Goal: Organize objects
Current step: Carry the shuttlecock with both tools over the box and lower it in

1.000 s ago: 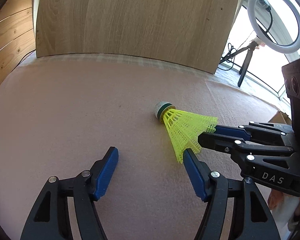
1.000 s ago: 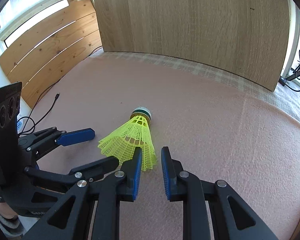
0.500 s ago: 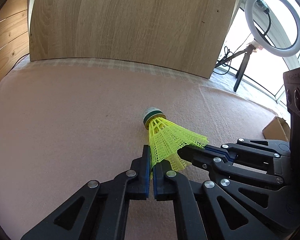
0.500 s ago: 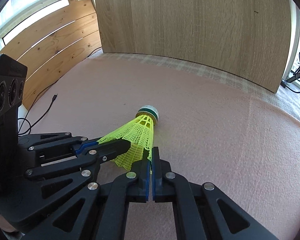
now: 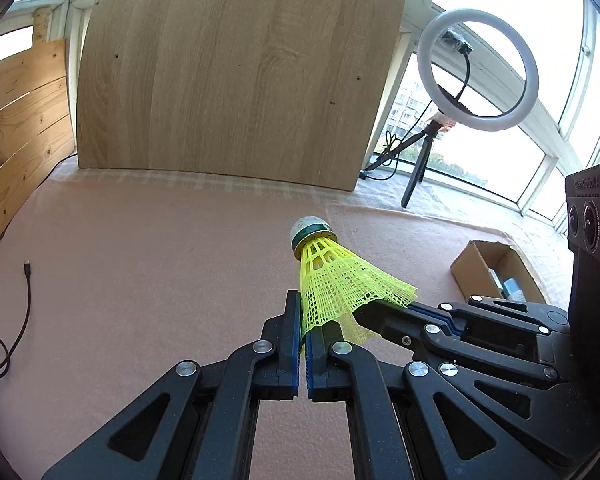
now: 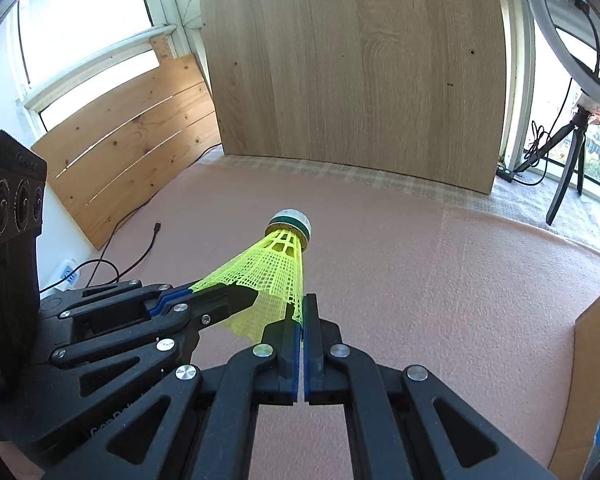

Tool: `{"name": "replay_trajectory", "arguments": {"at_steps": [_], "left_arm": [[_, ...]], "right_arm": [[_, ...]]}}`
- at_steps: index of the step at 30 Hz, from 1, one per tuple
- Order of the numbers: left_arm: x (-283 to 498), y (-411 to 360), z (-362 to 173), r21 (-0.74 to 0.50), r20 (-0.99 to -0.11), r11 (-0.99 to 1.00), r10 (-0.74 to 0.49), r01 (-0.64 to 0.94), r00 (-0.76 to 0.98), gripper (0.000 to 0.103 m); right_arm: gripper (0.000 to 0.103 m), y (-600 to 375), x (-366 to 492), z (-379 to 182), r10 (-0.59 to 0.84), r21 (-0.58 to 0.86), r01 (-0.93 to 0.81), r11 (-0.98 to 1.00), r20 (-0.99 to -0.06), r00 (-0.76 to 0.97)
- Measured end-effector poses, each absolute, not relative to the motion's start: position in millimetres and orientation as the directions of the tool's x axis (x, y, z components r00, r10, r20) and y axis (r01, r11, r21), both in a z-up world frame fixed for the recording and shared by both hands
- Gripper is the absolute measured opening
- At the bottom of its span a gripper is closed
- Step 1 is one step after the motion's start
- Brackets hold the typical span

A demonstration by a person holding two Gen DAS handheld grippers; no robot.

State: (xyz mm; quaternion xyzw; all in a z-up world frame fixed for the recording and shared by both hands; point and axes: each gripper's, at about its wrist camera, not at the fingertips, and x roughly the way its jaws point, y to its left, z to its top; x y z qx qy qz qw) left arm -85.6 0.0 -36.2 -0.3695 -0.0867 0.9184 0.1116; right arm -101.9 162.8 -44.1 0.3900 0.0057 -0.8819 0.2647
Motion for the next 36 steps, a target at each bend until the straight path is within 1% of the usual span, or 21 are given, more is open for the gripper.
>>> {"name": "replay_trajectory", "arguments": {"at_steps": [2, 5, 9, 15, 19, 28, 32, 35, 36], "left_arm": [[-75.7, 6.5, -25.9, -0.244, -0.655, -0.959, 0.272, -0.143, -0.705, 0.001], [-64.4, 21.5, -13.3, -0.208, -0.654, -0.964, 0.262, -0.165, -0.71, 0.001], [-55.1, 42.3, -1.9, -0.189, -0.649, -0.963, 0.269, -0.191, -0.712, 0.001], [-55.4, 90.9, 8.6, -0.177, -0.64, -0.949, 0.311, -0.259, -0.702, 0.001], [-60.8, 143.8, 11.3, -0.175, -0.638, -0.923, 0.371, -0.342, -0.675, 0.001], [-73.9, 291.0, 4.2, -0.205, -0.636, -0.817, 0.53, -0.539, -0.561, 0.001], [-73.6, 336.9, 2.6, -0.214, -0.635, -0.79, 0.56, -0.575, -0.532, 0.001], [-72.5, 356.6, 2.0, -0.207, -0.639, -0.788, 0.558, -0.58, -0.53, 0.002], [-73.8, 360.6, 0.1, -0.2, -0.646, -0.797, 0.545, -0.57, -0.534, 0.008]], "right_arm": [[0.001, 170.2, -92.2, -40.6, -0.475, 0.219, 0.467, -0.857, -0.688, -0.549], [0.001, 178.1, -79.3, -34.8, -0.474, 0.206, 0.473, -0.857, -0.676, -0.564], [0.001, 198.6, -70.4, -28.7, -0.48, 0.229, 0.453, -0.862, -0.657, -0.581], [0.001, 241.7, -60.5, -20.6, -0.457, 0.242, 0.401, -0.883, -0.633, -0.625], [0.001, 286.5, -53.7, -18.0, -0.405, 0.243, 0.327, -0.913, -0.626, -0.666], [0.001, 419.0, -38.7, -18.1, -0.23, 0.229, 0.103, -0.968, -0.643, -0.73], [0.001, 463.0, -35.6, -18.3, -0.189, 0.22, 0.056, -0.974, -0.647, -0.738], [0.001, 485.2, -36.0, -19.3, -0.179, 0.226, 0.038, -0.973, -0.645, -0.743], [0.001, 489.5, -36.9, -20.8, -0.179, 0.226, 0.037, -0.973, -0.647, -0.741]]}}
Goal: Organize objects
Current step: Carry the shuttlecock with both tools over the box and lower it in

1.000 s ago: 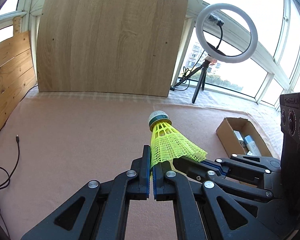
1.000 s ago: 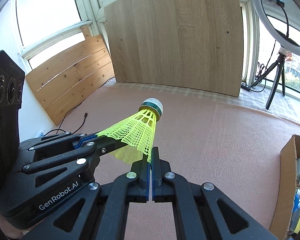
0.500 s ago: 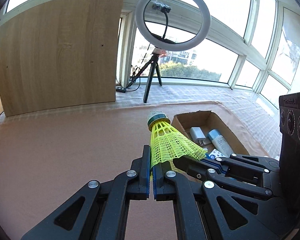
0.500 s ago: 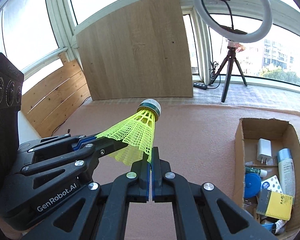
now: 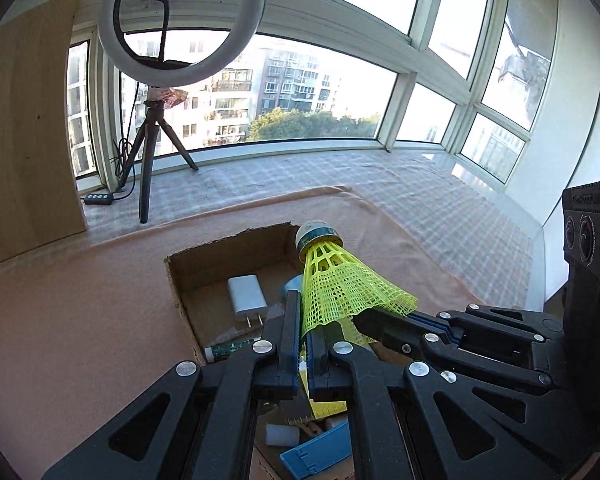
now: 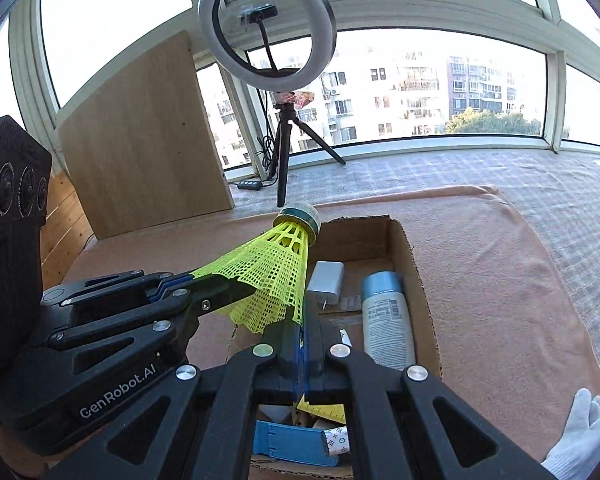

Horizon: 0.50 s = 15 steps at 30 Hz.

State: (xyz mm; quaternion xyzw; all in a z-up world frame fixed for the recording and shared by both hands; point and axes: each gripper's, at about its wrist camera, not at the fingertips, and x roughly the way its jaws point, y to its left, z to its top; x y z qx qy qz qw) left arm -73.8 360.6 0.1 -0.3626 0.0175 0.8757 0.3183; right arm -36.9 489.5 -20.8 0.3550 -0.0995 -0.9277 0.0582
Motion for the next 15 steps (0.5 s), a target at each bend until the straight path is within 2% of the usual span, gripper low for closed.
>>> {"name": "replay_trajectory", "arguments": {"at_steps": [1, 3, 4, 6, 10, 15], "left_arm": [[-75.0, 363.1, -4.4, -0.191, -0.659, -0.808, 0.526, -0.557, -0.537, 0.014], [-78.1, 363.0, -15.9, -0.113, -0.713, -0.87, 0.407, -0.479, -0.571, 0.065], [-77.3, 355.1, -17.5, -0.098, -0.711, -0.891, 0.374, -0.444, -0.595, 0.074], [-74.2, 331.2, -15.6, -0.117, -0.687, -0.907, 0.368, -0.404, -0.627, 0.092], [-74.4, 300.6, -14.4, -0.105, -0.69, -0.919, 0.342, -0.379, -0.638, 0.095], [-74.1, 268.1, 5.4, -0.108, -0.677, -0.942, 0.304, -0.318, -0.67, 0.096]], "right_arm": [[0.001, 492.6, -39.8, -24.7, -0.169, 0.217, 0.031, -0.976, -0.66, -0.732], [0.011, 500.2, -46.4, -38.2, -0.103, 0.169, -0.026, -0.985, -0.709, -0.697], [0.019, 505.3, -45.8, -42.4, -0.081, 0.161, -0.053, -0.986, -0.721, -0.688], [0.023, 513.3, -37.7, -41.1, -0.087, 0.185, -0.064, -0.981, -0.703, -0.706], [0.033, 515.9, -28.8, -37.9, -0.068, 0.186, -0.088, -0.979, -0.696, -0.715], [0.035, 502.8, -27.4, -31.1, -0.062, 0.198, -0.104, -0.975, -0.688, -0.723]]}}
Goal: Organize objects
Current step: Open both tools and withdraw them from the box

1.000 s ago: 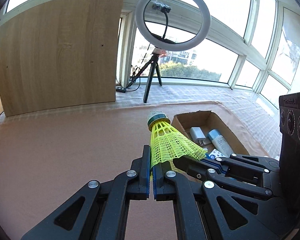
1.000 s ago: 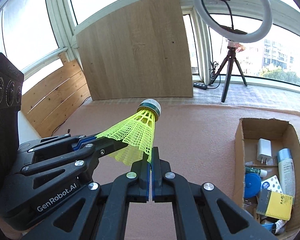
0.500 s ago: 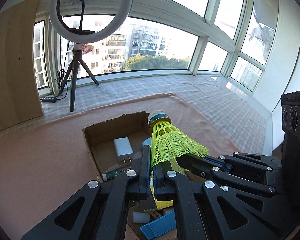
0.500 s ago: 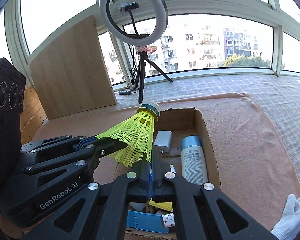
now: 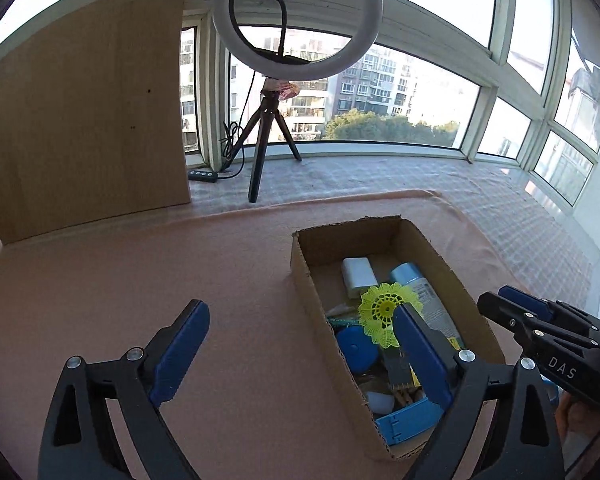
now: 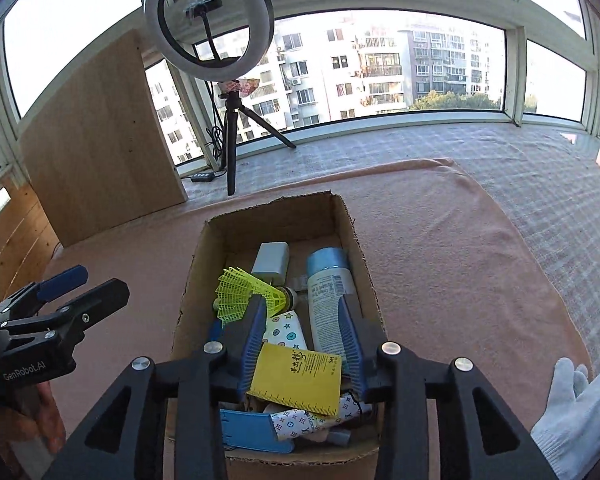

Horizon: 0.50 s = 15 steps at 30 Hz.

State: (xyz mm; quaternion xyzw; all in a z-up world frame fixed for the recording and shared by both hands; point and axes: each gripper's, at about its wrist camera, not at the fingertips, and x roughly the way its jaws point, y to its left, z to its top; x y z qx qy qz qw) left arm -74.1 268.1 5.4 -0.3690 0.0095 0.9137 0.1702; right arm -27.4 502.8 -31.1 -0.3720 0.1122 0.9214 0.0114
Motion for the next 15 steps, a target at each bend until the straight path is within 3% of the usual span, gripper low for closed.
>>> {"name": "replay_trajectory", "arguments": {"at_steps": [5, 15], "left_arm": [[-66.5, 229.1, 47.2, -0.132, -0.632, -0.958, 0.278, -0.254, -0.723, 0.103], [-40.4, 138.6, 91.3, -0.155, -0.567, -0.972, 0.232, -0.175, -0.791, 0.103]], "right_arm": [[0.041, 477.4, -22.9, -15.4, -0.054, 0.175, -0.089, -0.981, -0.676, -0.735], [0.053, 400.9, -25.0, -3.9, -0.068, 0.115, -0.014, -0.993, -0.68, -0.73]]}}
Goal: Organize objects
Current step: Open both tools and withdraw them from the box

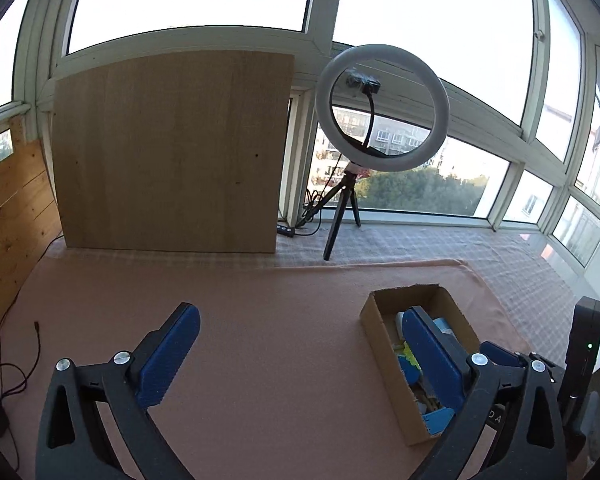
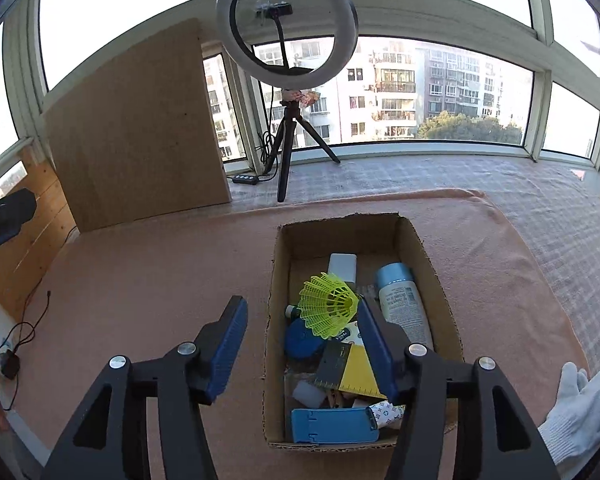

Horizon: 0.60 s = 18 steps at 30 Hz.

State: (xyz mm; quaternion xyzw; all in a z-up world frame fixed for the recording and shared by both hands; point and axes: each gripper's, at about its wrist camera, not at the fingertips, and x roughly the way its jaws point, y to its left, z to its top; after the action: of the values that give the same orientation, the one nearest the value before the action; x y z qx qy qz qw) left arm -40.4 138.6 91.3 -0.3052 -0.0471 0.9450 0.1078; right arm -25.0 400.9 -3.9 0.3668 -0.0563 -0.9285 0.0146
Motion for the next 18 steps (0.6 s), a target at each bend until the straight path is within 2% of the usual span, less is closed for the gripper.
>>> {"name": "replay_trajectory", "arguments": {"at_steps": [8, 11, 18], "left_arm": [[-25.2, 62.4, 88.9, -0.148, -0.576, -0.987, 0.134, -0.059, -0.807, 0.103], [-18.6, 35.4, 84.0, -0.141, -0.586, -0.99, 0.105, -0.026, -0.803, 0.103], [0.7, -18.3, 73.5, -0.111, -0.604, -0.993, 0.037, 0.038, -0.796, 0.103]], "right_arm": [[0.056, 311.0, -34.4, -6.0, -0.171, 0.119, 0.123, -0.985, -0.686, -0.707], [0.061, 284.4, -34.0, -3.5, -0.172, 0.11, 0.133, -0.985, -0.68, -0.713], [0.062, 247.0, -36.2, -1.3, -0.204, 0.129, 0.159, -0.979, -0.685, -0.7]]}}
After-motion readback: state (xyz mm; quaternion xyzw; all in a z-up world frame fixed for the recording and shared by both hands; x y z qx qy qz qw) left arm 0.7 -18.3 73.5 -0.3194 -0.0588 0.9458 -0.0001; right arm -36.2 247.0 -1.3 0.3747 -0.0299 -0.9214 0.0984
